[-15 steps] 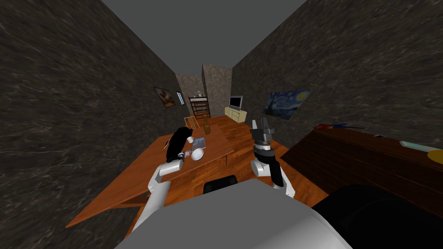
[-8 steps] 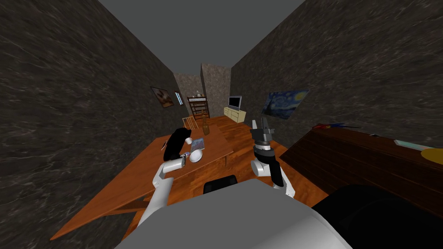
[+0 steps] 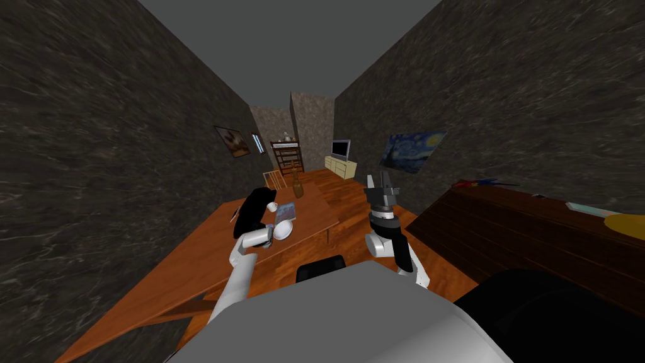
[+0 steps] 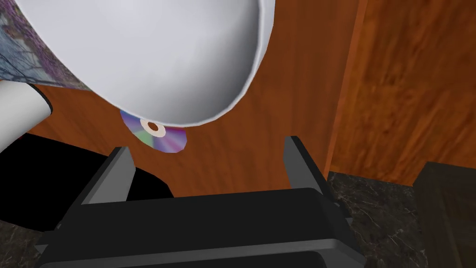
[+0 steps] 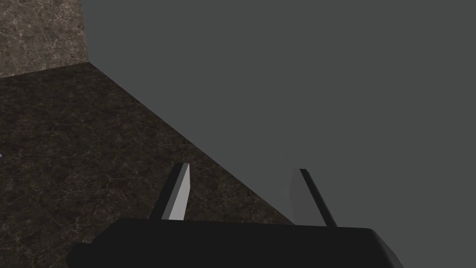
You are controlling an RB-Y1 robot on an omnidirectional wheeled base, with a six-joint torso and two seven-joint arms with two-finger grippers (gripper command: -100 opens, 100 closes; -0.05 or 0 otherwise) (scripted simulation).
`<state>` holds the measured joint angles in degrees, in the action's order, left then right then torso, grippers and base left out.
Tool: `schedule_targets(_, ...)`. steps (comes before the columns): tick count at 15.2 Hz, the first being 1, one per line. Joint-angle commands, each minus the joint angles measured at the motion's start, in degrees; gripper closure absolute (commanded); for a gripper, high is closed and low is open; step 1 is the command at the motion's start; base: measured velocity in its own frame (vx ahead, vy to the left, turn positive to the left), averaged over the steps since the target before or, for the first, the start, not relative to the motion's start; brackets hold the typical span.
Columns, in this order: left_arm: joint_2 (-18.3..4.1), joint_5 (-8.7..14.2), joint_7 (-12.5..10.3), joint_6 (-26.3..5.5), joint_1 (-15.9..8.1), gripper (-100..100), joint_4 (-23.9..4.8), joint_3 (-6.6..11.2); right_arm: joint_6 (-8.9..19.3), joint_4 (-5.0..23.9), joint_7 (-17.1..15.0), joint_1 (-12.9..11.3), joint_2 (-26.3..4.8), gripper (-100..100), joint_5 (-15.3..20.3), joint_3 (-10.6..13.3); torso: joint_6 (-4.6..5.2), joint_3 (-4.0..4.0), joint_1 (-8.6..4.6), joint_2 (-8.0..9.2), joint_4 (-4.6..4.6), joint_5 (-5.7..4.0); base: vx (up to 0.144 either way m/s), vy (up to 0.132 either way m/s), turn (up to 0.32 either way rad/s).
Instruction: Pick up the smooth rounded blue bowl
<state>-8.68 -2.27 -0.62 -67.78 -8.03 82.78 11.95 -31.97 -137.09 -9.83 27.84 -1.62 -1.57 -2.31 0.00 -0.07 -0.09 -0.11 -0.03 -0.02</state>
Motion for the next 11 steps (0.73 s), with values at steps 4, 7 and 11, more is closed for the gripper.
schedule_targets(4, 1.5, -0.3, 0.0, -6.1, -2.4, -100, -3.2, 0.58, 0.0, 0.0, 0.0, 0.0, 0.0, 0, 0.0, 0.0, -0.01, 0.00, 0.00, 0.00, 0.00, 0.00, 0.029, -0.012, -0.033)
schedule_targets(7, 2.7, -0.5, 0.0, -9.1, -3.7, -100, -5.0, 0.87, 0.0, 0.0, 0.0, 0.0, 0.0, 0, 0.0, 0.0, 0.00, 0.00, -0.01, -0.01, 0.00, 0.00, 0.031, -0.015, -0.032)
schedule_targets(11, 3.9, -0.7, -0.2, -10.4, -4.8, -100, -6.5, 0.96, 0.0, 0.0, 0.0, 0.0, 0.0, 0, 0.0, 0.0, 0.00, -0.01, -0.03, -0.01, -0.01, 0.00, 0.025, -0.015, -0.029)
